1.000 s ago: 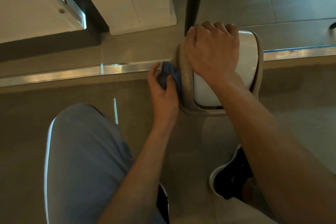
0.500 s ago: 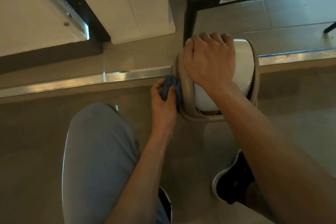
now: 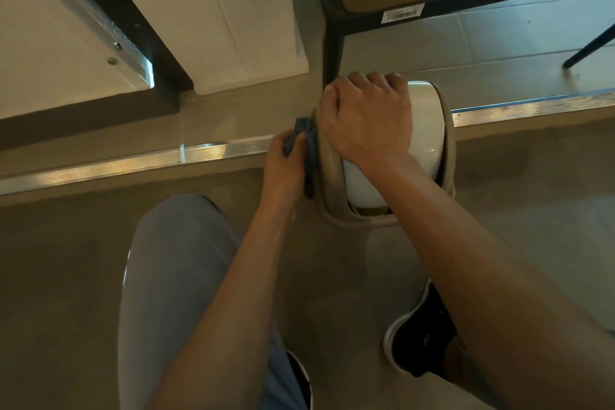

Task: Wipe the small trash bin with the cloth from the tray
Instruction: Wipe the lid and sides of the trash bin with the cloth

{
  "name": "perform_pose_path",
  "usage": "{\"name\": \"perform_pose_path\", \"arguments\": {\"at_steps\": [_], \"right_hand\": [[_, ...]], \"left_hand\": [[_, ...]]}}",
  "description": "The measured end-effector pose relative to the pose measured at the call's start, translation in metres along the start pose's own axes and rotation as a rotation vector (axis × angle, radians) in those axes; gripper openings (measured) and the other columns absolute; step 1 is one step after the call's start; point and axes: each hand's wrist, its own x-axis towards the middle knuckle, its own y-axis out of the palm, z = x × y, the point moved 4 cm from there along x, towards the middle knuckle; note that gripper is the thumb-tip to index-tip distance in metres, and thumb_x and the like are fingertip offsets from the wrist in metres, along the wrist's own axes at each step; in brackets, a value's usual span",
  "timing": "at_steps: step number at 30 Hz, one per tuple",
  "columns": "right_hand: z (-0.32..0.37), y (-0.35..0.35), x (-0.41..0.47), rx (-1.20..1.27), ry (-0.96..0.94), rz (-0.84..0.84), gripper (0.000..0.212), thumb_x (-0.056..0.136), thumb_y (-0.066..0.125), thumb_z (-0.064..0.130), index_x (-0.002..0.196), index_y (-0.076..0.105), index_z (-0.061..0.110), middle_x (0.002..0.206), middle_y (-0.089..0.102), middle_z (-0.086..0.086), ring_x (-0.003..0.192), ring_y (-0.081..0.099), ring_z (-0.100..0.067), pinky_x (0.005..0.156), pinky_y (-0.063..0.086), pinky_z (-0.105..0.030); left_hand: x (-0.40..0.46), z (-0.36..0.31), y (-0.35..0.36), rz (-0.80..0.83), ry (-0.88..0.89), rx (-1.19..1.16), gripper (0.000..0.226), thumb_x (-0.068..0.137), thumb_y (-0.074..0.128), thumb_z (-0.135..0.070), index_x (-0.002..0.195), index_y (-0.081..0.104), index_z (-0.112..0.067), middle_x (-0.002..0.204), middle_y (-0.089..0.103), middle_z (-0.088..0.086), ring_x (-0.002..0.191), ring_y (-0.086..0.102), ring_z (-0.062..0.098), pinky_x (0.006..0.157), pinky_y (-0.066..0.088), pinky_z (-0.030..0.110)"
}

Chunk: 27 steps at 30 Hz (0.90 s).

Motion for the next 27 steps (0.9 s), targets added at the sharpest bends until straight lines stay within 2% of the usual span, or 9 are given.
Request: {"name": "perform_pose_path", "arguments": {"at_steps": [2, 5, 8, 12, 16, 19, 22, 25, 27], "right_hand": [[0.000, -0.001, 0.000, 0.006, -0.001, -0.004, 0.047, 0.102, 0.032, 0.032, 0.087, 0.073, 0.013, 0.091, 0.074, -0.008, 0.087, 0.067, -0.028, 0.093, 0.045, -0.046], [0.000, 0.000, 0.001, 0.005, -0.003, 0.012, 0.047, 0.102, 0.032, 0.033, 0.090, 0.073, 0.014, 0.093, 0.074, -0.007, 0.089, 0.067, -0.027, 0.095, 0.045, -0.045], [0.001, -0.002, 0.001, 0.002, 0.004, -0.006, 0.046, 0.101, 0.034, 0.032, 0.088, 0.073, 0.013, 0.091, 0.074, -0.008, 0.088, 0.067, -0.029, 0.094, 0.045, -0.046], [0.000, -0.001, -0.003, 0.017, -0.015, -0.016, 0.045, 0.101, 0.035, 0.031, 0.087, 0.074, 0.013, 0.090, 0.074, -0.007, 0.086, 0.067, -0.028, 0.095, 0.045, -0.045], [-0.001, -0.002, -0.003, 0.025, -0.032, -0.028, 0.046, 0.101, 0.034, 0.032, 0.087, 0.074, 0.014, 0.090, 0.074, -0.006, 0.085, 0.067, -0.026, 0.094, 0.045, -0.043], [0.000, -0.001, -0.001, 0.038, -0.038, 0.003, 0.048, 0.102, 0.032, 0.034, 0.090, 0.074, 0.014, 0.092, 0.074, -0.006, 0.087, 0.067, -0.026, 0.096, 0.045, -0.044], [-0.001, -0.003, -0.002, 0.036, -0.024, -0.017, 0.047, 0.102, 0.033, 0.032, 0.088, 0.074, 0.013, 0.090, 0.074, -0.006, 0.086, 0.067, -0.026, 0.095, 0.044, -0.044], [-0.001, -0.002, -0.004, 0.036, -0.030, -0.027, 0.047, 0.101, 0.033, 0.032, 0.088, 0.074, 0.013, 0.090, 0.074, -0.007, 0.086, 0.067, -0.027, 0.095, 0.044, -0.044], [-0.001, -0.001, -0.005, 0.038, -0.035, -0.027, 0.047, 0.101, 0.033, 0.031, 0.088, 0.074, 0.013, 0.090, 0.075, -0.007, 0.087, 0.067, -0.026, 0.096, 0.044, -0.044]], "left_hand": [[0.030, -0.020, 0.007, 0.009, 0.004, 0.099, 0.034, 0.104, 0.054, -0.028, 0.133, 0.057, -0.010, 0.118, 0.066, 0.005, 0.109, 0.064, 0.020, 0.075, 0.052, 0.018], [0.044, -0.032, 0.014, -0.032, 0.033, 0.092, 0.034, 0.104, 0.052, -0.028, 0.131, 0.056, -0.008, 0.117, 0.066, 0.007, 0.109, 0.064, 0.023, 0.082, 0.052, 0.023], [-0.012, -0.003, 0.012, -0.135, 0.065, 0.044, 0.032, 0.107, 0.048, -0.024, 0.133, 0.053, -0.006, 0.117, 0.063, 0.005, 0.105, 0.060, 0.014, 0.083, 0.048, 0.014], [-0.087, 0.021, 0.011, -0.193, 0.084, -0.041, 0.022, 0.107, 0.046, -0.019, 0.127, 0.053, -0.013, 0.111, 0.063, 0.001, 0.099, 0.061, 0.008, 0.084, 0.048, 0.015], [-0.015, -0.007, 0.013, -0.149, 0.112, 0.083, 0.028, 0.106, 0.047, -0.020, 0.128, 0.054, -0.004, 0.112, 0.064, 0.008, 0.104, 0.062, 0.021, 0.082, 0.048, 0.017], [0.007, -0.021, 0.015, -0.139, 0.125, 0.082, 0.030, 0.107, 0.045, -0.019, 0.132, 0.051, -0.002, 0.104, 0.060, 0.000, 0.094, 0.058, 0.011, 0.070, 0.043, 0.004], [-0.049, 0.005, 0.015, -0.197, 0.129, 0.004, 0.027, 0.108, 0.045, -0.020, 0.131, 0.053, -0.009, 0.113, 0.063, 0.000, 0.101, 0.060, 0.004, 0.084, 0.045, 0.012], [-0.101, 0.024, 0.015, -0.239, 0.160, -0.034, 0.016, 0.107, 0.045, -0.013, 0.121, 0.054, -0.014, 0.103, 0.062, -0.005, 0.091, 0.058, -0.009, 0.082, 0.044, 0.011], [-0.083, 0.015, 0.017, -0.255, 0.180, 0.007, 0.014, 0.107, 0.046, -0.014, 0.117, 0.055, -0.016, 0.102, 0.063, 0.000, 0.093, 0.061, 0.003, 0.083, 0.046, 0.019]]}}
